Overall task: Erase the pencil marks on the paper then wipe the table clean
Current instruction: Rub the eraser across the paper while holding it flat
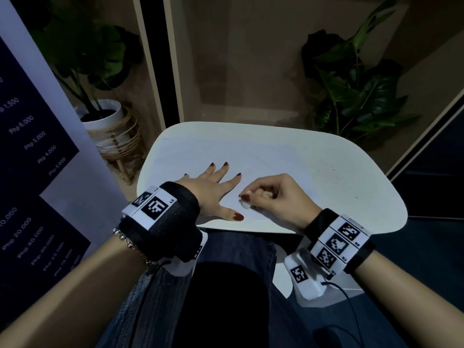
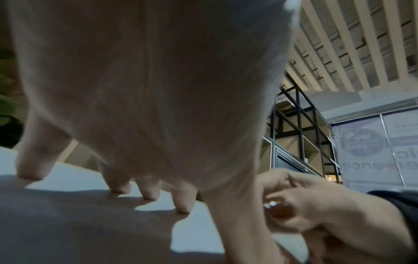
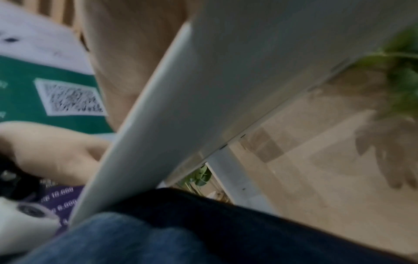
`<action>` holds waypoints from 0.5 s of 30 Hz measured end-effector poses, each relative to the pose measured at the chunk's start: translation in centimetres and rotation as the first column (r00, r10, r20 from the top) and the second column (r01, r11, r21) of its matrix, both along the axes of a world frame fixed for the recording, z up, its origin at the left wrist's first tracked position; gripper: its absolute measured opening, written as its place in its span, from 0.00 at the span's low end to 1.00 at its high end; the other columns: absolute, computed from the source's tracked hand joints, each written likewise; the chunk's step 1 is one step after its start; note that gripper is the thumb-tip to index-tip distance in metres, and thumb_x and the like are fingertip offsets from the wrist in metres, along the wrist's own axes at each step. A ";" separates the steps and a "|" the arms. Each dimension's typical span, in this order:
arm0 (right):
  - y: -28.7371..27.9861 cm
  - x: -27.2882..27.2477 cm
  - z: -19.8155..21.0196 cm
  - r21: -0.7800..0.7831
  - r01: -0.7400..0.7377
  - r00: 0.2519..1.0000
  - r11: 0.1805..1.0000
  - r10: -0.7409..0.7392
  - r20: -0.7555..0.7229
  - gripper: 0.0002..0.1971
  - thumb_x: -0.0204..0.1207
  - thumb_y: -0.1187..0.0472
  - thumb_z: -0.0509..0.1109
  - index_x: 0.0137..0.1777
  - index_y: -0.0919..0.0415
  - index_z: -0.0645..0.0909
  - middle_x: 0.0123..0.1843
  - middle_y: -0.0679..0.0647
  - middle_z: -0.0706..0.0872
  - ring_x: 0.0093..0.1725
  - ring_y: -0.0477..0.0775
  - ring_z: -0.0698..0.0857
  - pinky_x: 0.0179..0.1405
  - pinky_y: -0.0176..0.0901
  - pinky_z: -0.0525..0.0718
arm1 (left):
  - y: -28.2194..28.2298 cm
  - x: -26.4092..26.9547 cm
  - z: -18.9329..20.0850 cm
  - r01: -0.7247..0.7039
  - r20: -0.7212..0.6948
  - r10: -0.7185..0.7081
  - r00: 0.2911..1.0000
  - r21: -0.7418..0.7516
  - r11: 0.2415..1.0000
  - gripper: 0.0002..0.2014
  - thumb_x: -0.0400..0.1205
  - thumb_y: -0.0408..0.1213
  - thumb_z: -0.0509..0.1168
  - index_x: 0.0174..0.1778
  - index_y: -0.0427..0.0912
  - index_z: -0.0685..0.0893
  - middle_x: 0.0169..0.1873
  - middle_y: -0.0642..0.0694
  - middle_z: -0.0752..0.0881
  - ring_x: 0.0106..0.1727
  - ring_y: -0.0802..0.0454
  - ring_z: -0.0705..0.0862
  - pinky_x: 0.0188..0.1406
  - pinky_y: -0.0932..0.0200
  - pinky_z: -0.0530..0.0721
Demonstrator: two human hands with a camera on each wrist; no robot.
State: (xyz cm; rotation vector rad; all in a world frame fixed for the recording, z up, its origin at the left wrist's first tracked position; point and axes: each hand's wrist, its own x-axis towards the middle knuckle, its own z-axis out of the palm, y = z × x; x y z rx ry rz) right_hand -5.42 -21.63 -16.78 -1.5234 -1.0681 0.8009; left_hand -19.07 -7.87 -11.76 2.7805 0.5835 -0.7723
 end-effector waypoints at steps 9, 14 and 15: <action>0.0 0.1 -0.3 -0.042 -0.050 0.992 0.998 0.054 0.117 0.05 0.76 0.63 0.76 0.41 0.64 0.90 0.28 0.55 0.83 0.30 0.55 0.74 0.37 0.47 0.78 | 0.1 -0.1 -0.1 0.002 0.008 -0.002 1.000 0.004 1.000 0.47 0.80 0.68 0.58 0.84 0.61 0.34 0.83 0.53 0.28 0.85 0.49 0.31 0.80 0.28 0.45; 0.6 -0.2 -0.6 0.027 0.091 0.995 0.995 -0.092 0.031 0.05 0.78 0.66 0.74 0.41 0.65 0.90 0.27 0.50 0.83 0.32 0.56 0.75 0.49 0.57 0.87 | 0.1 -0.1 -0.1 0.003 0.002 -0.003 1.000 0.000 1.000 0.47 0.80 0.68 0.58 0.84 0.61 0.33 0.83 0.54 0.27 0.85 0.49 0.30 0.80 0.28 0.45; 1.1 -0.2 -0.9 0.066 0.202 0.979 0.977 -0.200 -0.028 0.06 0.78 0.68 0.73 0.41 0.67 0.89 0.28 0.53 0.85 0.33 0.56 0.78 0.53 0.58 0.88 | 0.1 -0.1 -0.1 0.005 0.001 -0.005 1.000 0.002 1.000 0.47 0.80 0.68 0.57 0.84 0.61 0.33 0.83 0.53 0.27 0.85 0.49 0.30 0.80 0.28 0.45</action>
